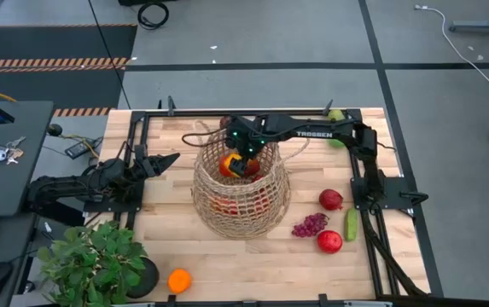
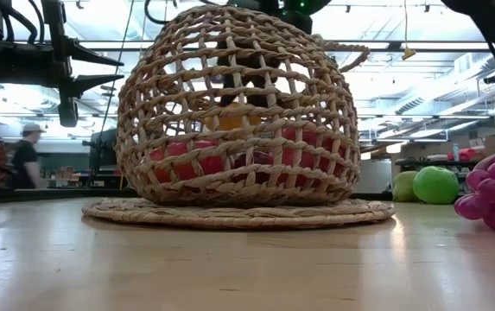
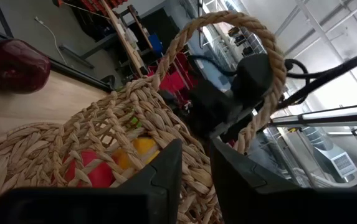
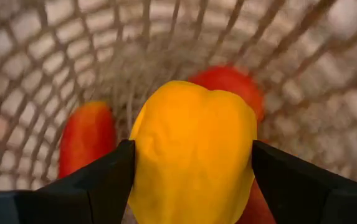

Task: Build produce basket
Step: Put the yellow bell pepper into the basket, then put the green apple into the basket

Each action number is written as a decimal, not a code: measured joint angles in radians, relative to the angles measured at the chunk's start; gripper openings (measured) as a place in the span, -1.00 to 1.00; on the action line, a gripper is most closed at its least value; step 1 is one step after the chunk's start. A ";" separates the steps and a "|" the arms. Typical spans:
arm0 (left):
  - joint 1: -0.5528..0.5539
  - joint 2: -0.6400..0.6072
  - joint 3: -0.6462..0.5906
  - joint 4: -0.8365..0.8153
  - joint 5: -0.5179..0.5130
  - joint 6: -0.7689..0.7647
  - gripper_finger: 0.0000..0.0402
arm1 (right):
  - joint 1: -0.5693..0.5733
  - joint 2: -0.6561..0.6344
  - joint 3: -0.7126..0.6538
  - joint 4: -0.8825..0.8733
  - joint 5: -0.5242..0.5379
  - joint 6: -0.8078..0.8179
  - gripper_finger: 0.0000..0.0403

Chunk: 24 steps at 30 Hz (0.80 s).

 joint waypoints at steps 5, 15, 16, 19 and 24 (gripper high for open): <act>0.000 0.000 0.000 0.000 0.000 0.000 -0.58 | -0.006 0.002 -0.003 -0.029 -0.064 0.004 0.54; 0.000 0.000 0.000 0.000 0.000 0.000 -0.55 | -0.040 0.003 0.013 -0.048 -0.096 0.057 0.81; 0.000 0.000 0.000 0.000 0.000 0.000 -0.55 | -0.043 0.003 0.025 -0.057 -0.097 0.058 0.85; 0.000 0.000 0.000 0.000 0.000 0.000 -0.55 | -0.053 0.003 0.063 -0.074 -0.082 0.059 0.92; 0.000 0.000 0.000 0.000 0.000 0.000 -0.54 | -0.064 0.003 0.168 -0.098 -0.059 0.059 0.93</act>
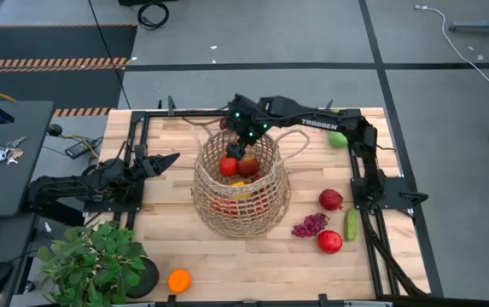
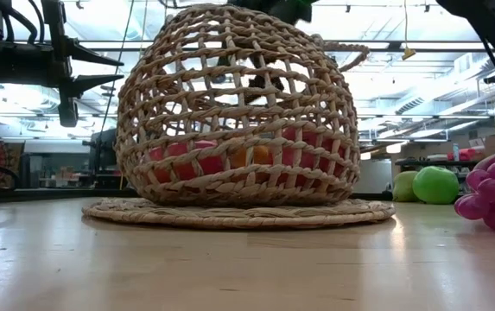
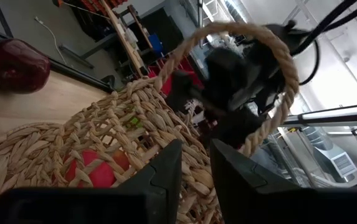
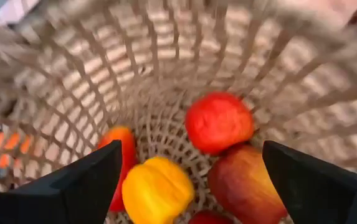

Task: Build produce basket
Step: Put the green apple into the basket

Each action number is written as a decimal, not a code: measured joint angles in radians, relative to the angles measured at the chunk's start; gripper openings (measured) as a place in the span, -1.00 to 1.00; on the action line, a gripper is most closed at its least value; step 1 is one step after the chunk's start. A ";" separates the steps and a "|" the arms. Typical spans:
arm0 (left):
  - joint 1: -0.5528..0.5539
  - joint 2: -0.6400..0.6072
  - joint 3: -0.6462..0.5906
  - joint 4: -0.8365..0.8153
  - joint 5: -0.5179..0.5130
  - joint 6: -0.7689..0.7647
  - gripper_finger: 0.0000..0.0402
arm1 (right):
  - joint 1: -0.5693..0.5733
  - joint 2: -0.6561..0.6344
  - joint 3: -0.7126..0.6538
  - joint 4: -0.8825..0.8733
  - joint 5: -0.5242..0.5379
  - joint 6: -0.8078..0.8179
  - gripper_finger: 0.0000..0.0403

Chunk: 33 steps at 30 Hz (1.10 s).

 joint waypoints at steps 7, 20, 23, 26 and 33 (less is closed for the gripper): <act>0.000 0.000 0.000 0.000 0.000 0.000 -0.55 | -0.034 0.000 0.229 -0.186 0.111 -0.020 0.90; 0.000 0.000 0.000 0.000 0.000 0.000 -0.57 | -0.190 -0.087 0.323 -0.295 0.164 -0.053 0.82; 0.000 0.000 0.000 0.000 0.000 0.000 -0.55 | -0.227 -0.102 0.323 -0.294 0.189 -0.031 0.82; 0.000 0.000 0.000 0.000 0.000 0.000 -0.55 | -0.249 -0.112 0.323 -0.280 0.202 -0.002 0.81; 0.000 0.000 0.000 0.000 0.000 0.000 -0.57 | -0.290 -0.114 0.322 -0.266 0.314 0.076 0.81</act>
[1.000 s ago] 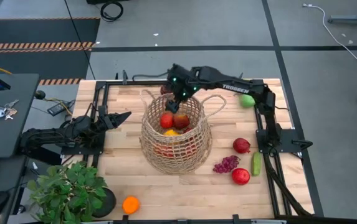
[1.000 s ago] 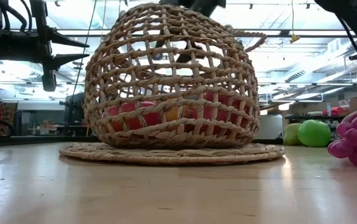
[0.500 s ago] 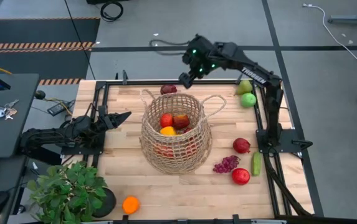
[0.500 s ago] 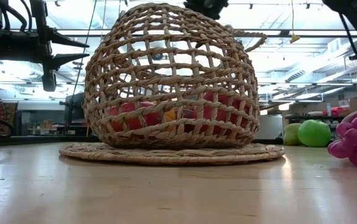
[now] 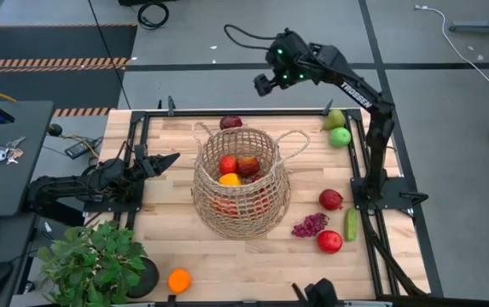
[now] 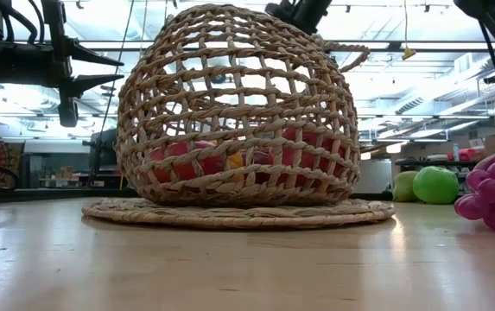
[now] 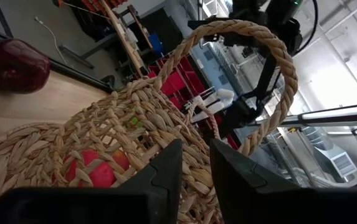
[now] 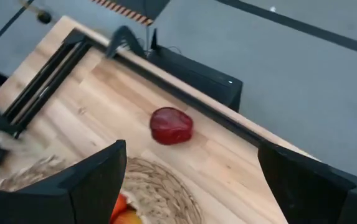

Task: Build produce basket
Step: Put the green apple into the basket

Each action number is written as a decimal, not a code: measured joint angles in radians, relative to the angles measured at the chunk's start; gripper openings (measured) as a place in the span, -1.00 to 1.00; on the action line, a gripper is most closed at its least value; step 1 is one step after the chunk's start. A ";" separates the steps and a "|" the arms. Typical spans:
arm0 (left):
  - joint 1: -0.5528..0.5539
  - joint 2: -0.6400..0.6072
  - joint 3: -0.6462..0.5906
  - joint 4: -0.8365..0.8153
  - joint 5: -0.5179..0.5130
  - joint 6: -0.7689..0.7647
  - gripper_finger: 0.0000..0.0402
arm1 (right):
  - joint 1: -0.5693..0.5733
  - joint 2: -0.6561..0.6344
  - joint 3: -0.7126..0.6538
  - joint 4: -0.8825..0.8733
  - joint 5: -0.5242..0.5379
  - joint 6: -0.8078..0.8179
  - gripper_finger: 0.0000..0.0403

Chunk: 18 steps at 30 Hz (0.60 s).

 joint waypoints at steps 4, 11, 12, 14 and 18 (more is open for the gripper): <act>0.000 0.000 0.000 0.000 0.000 0.000 -0.55 | -0.024 0.000 -0.007 -0.032 0.047 0.014 0.81; 0.000 0.000 0.000 0.000 0.000 0.000 -0.57 | -0.123 0.007 -0.007 -0.063 0.064 -0.071 0.81; 0.000 0.000 0.000 0.000 0.000 0.000 -0.57 | -0.144 0.009 -0.007 -0.062 0.053 -0.090 0.81; 0.000 0.000 0.000 0.000 0.000 0.000 -0.58 | -0.187 0.014 -0.007 -0.062 0.018 -0.130 0.81; 0.000 0.000 0.000 0.000 0.000 0.000 -0.57 | -0.254 0.018 -0.007 -0.078 -0.032 -0.226 0.81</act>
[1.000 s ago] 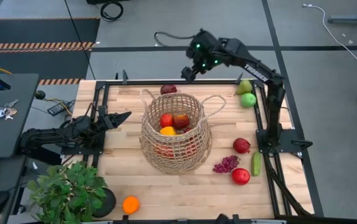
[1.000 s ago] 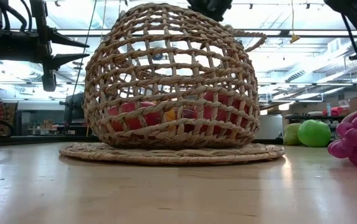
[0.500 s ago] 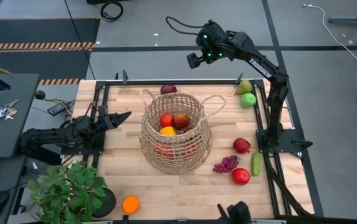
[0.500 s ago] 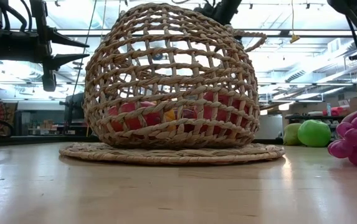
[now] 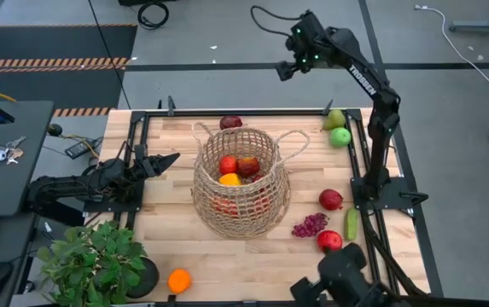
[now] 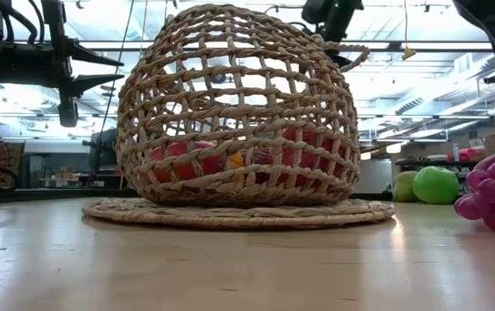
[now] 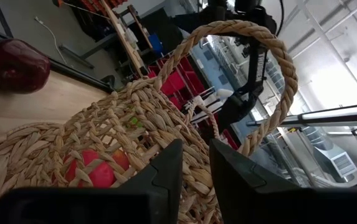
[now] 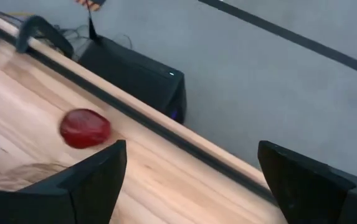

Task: Build produce basket
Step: Put the green apple into the basket

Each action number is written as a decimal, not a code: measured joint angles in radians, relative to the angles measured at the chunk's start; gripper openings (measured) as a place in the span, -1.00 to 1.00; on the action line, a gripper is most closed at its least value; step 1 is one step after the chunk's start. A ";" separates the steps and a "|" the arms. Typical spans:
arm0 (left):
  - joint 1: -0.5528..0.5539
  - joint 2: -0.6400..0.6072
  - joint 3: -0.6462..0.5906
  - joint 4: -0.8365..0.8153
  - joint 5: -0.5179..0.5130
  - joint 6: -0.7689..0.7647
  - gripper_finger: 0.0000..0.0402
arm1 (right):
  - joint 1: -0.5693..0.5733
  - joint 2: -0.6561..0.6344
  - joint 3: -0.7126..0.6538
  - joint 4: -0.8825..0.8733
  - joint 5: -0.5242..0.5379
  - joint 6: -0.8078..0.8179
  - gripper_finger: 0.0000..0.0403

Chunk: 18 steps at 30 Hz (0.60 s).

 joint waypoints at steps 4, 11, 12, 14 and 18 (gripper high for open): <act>0.000 0.000 0.000 0.000 0.000 0.000 -0.55 | -0.046 0.002 -0.049 -0.001 -0.009 -0.081 0.79; 0.000 0.000 0.000 0.000 0.000 0.000 -0.55 | -0.081 0.002 -0.242 0.051 -0.020 -0.105 0.73; 0.000 0.000 0.000 0.000 0.000 0.000 -0.55 | -0.080 0.001 -0.268 0.049 -0.012 -0.107 0.73; 0.000 0.000 0.000 0.000 0.000 0.000 -0.55 | -0.080 -0.007 -0.326 0.050 0.006 -0.110 0.72; 0.000 0.000 0.000 0.000 0.000 0.000 -0.55 | -0.089 -0.043 -0.441 0.101 0.013 -0.122 0.72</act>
